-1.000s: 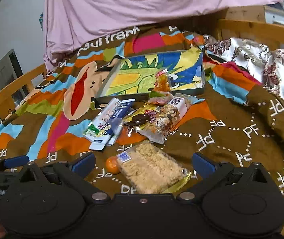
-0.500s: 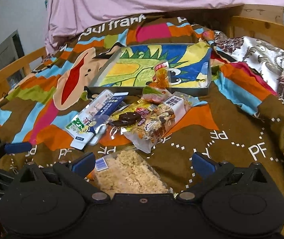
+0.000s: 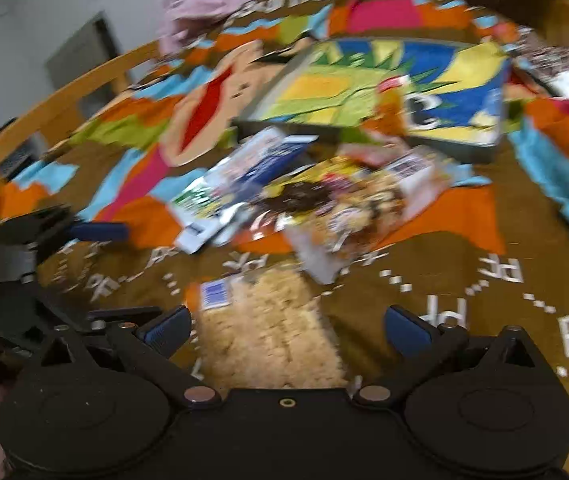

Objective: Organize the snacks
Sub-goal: 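Move right tool toward the rice crispy pack while left tool approaches the mandarin, then grasp the clear rice crispy pack with right tool while left tool grasps the mandarin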

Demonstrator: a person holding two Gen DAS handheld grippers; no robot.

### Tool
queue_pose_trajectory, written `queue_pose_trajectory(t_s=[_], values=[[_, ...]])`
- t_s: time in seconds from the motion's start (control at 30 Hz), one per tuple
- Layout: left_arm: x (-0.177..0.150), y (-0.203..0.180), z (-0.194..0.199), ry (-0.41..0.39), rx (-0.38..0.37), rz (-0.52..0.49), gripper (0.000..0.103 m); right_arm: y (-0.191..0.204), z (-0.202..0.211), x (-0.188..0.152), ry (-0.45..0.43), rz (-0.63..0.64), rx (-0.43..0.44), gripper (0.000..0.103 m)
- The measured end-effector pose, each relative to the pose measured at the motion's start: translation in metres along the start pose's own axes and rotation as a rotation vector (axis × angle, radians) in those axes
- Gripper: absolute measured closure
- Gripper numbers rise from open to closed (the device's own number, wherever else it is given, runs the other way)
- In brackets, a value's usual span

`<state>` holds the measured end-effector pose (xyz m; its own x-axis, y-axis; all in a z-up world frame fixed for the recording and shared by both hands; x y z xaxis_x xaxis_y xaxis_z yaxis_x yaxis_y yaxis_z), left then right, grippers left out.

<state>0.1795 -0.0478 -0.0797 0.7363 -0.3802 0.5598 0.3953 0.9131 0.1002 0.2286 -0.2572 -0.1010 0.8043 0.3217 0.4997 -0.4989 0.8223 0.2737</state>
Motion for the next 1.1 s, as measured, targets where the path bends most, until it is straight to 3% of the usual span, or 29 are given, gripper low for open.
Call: queue_pose_trajectory(t_s=[0.13, 0.4, 0.63, 0.8, 1.0, 1.1], values=[[-0.001, -0.002, -0.006, 0.010, -0.017, -0.050, 0.000, 0.003, -0.006, 0.001, 0.050, 0.091, 0.007, 0.000], [0.001, -0.004, -0.013, 0.002, -0.056, -0.133, 0.002, 0.003, -0.016, 0.000, 0.113, 0.130, 0.030, 0.001], [0.007, -0.004, -0.021, 0.001, -0.106, -0.165, 0.015, 0.012, -0.021, -0.004, 0.108, 0.172, -0.051, 0.010], [0.007, -0.005, -0.024, 0.002, -0.119, -0.164, 0.021, 0.020, -0.022, -0.005, 0.122, 0.135, -0.101, 0.023], [0.004, -0.012, -0.028, 0.009, -0.108, -0.185, 0.029, 0.023, -0.017, -0.007, 0.105, 0.109, -0.133, 0.025], [0.005, -0.015, -0.030, 0.018, -0.104, -0.194, 0.038, 0.023, -0.016, -0.008, 0.097, 0.103, -0.146, 0.025]])
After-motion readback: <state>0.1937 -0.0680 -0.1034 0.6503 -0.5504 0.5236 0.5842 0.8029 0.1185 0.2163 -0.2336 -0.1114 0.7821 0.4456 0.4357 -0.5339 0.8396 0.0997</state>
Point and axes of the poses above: each gripper's, at about its wrist camera, not at the fingertips, and z roughly against the way its jaws point, y to its left, x to its top, the point moved 1 cm from there along -z, roughly the way its jaws point, and after that the axes turned 14 degrees about y, right-handed, at the moved point
